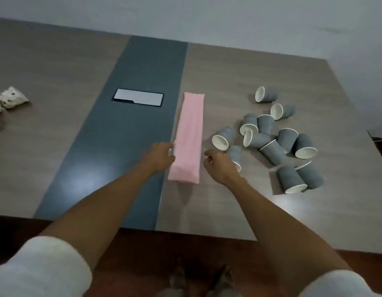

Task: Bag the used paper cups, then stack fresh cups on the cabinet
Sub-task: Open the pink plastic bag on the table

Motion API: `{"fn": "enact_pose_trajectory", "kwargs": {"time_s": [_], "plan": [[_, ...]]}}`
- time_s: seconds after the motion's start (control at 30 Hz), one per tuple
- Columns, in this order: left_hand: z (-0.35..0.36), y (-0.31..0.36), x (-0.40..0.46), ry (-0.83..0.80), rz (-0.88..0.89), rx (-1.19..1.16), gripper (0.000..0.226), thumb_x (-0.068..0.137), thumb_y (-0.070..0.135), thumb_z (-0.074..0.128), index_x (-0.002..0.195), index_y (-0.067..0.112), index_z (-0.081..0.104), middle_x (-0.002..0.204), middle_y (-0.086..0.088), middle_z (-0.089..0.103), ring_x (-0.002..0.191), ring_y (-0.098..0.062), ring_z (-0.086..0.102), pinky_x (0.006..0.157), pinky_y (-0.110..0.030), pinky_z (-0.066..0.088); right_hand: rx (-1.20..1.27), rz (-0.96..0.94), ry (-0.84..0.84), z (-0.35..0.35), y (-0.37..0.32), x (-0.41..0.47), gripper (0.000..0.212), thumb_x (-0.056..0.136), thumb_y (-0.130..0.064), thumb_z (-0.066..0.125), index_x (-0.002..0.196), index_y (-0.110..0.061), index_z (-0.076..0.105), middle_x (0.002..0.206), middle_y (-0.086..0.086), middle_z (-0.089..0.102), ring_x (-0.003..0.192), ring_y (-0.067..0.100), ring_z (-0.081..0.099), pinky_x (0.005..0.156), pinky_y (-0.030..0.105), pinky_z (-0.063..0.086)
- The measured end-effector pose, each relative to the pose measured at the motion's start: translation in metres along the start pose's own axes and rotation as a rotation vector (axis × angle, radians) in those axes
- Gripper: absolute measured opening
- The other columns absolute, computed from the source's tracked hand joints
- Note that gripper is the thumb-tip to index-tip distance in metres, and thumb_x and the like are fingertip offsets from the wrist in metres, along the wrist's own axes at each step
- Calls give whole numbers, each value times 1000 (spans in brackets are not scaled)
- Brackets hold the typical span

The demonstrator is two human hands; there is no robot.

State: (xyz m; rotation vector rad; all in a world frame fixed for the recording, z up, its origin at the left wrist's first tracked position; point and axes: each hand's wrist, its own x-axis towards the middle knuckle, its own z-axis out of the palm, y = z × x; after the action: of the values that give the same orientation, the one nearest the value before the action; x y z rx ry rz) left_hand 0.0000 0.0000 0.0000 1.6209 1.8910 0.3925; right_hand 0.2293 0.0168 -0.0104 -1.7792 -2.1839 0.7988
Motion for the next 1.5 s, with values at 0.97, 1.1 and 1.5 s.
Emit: {"fn": "enact_pose_trajectory", "kwargs": {"time_s": [0.97,1.1,1.5], "plan": [[-15,-6,1,135,-197,-81,34,88,28,62,116,8,63,110,-15,68,98,-36,66,86,-44,56,962,325,433,-23,-18,31,16,87,-1,60,78,-13,62,75,13,67,70,30,67,62,42,64],[-35,40,-7,183,-101,-335,58,73,56,59,102,7,68,95,-9,68,89,-31,66,78,-38,52,977,274,336,-48,-39,35,13,83,-8,59,80,-18,68,77,6,68,72,24,63,71,44,59],[-74,81,3,379,-559,-1086,29,90,19,66,113,2,65,105,-11,69,87,-29,66,74,-36,54,106,-81,173,-67,-15,14,66,80,-14,78,140,-18,51,127,9,43,109,24,54,94,30,42]]}}
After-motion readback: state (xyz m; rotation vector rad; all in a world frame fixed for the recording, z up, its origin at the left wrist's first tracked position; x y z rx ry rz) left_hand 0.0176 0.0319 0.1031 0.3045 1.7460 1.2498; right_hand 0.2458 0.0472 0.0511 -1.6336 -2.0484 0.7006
